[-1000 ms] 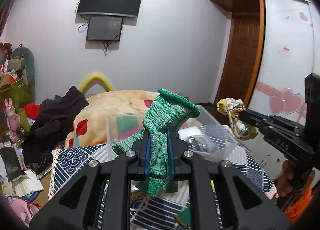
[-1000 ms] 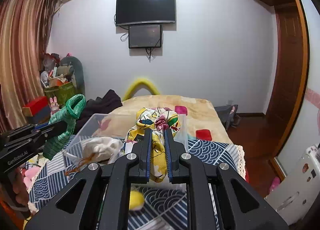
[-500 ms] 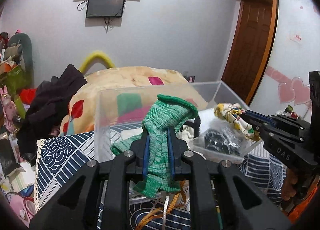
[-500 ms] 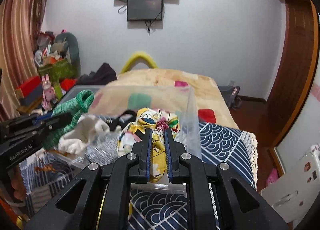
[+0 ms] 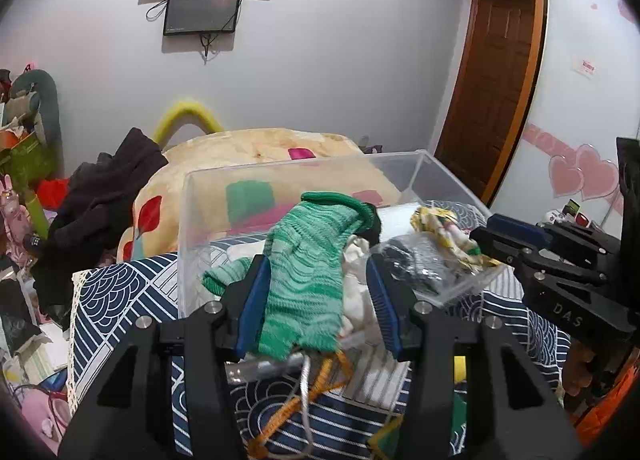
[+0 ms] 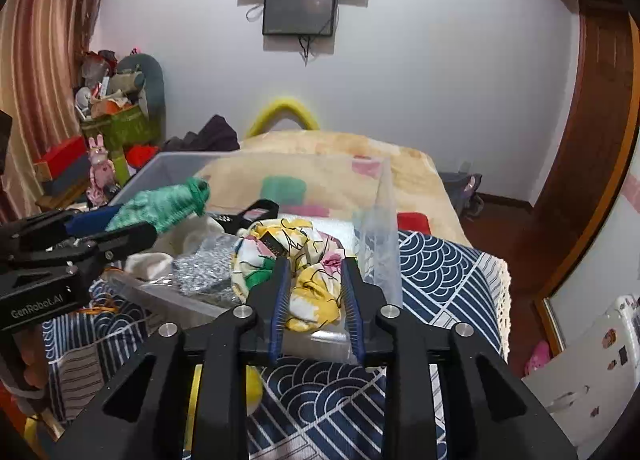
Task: Organize soft objects
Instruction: 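Lift the glove and floral cloth into the clear box and open both tools, then grasp the green-and-yellow sponge with the left tool while the right grasps the yellow felt ball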
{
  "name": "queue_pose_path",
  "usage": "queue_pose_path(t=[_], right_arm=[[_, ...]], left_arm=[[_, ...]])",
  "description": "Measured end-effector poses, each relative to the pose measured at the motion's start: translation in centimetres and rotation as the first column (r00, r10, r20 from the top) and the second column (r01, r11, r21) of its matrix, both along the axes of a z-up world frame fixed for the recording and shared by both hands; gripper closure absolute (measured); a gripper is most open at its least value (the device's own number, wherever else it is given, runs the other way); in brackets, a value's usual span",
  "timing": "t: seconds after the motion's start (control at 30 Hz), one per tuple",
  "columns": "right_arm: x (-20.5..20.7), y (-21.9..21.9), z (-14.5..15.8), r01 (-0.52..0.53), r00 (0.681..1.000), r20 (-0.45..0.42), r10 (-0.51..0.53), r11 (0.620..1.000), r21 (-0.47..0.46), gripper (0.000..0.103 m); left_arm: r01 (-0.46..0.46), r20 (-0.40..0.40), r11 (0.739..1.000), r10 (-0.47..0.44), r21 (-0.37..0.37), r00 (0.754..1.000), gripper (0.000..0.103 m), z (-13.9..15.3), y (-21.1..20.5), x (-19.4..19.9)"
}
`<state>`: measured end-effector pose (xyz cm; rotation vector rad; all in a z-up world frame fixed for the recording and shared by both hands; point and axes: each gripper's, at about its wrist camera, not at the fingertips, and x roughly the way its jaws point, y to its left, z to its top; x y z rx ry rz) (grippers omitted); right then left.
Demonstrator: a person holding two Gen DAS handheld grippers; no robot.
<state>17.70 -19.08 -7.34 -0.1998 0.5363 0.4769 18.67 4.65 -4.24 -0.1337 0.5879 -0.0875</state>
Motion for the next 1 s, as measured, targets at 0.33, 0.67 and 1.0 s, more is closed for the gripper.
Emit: queue_pose_path(t=[0.33, 0.67, 1.0], right_arm=[[-3.1, -0.7, 1.7, -0.043, 0.996, 0.081, 0.040, 0.998, 0.042, 0.062], [-5.2, -1.5, 0.9, -0.070, 0.995, 0.069, 0.066, 0.996, 0.062, 0.059], [-5.9, -1.4, -2.9, -0.063, 0.997, -0.033, 0.063, 0.998, 0.013, 0.059]], left_arm=[[0.005, 0.088, 1.000, -0.007, 0.025, 0.996, 0.030, 2.2, -1.2, -4.4], [0.000, 0.113, 0.998, -0.008, 0.070, 0.994, 0.019, 1.5, -2.5, -8.8], [0.047, -0.025, 0.999, -0.047, 0.018, 0.999, 0.019, -2.9, -4.2, -9.9]])
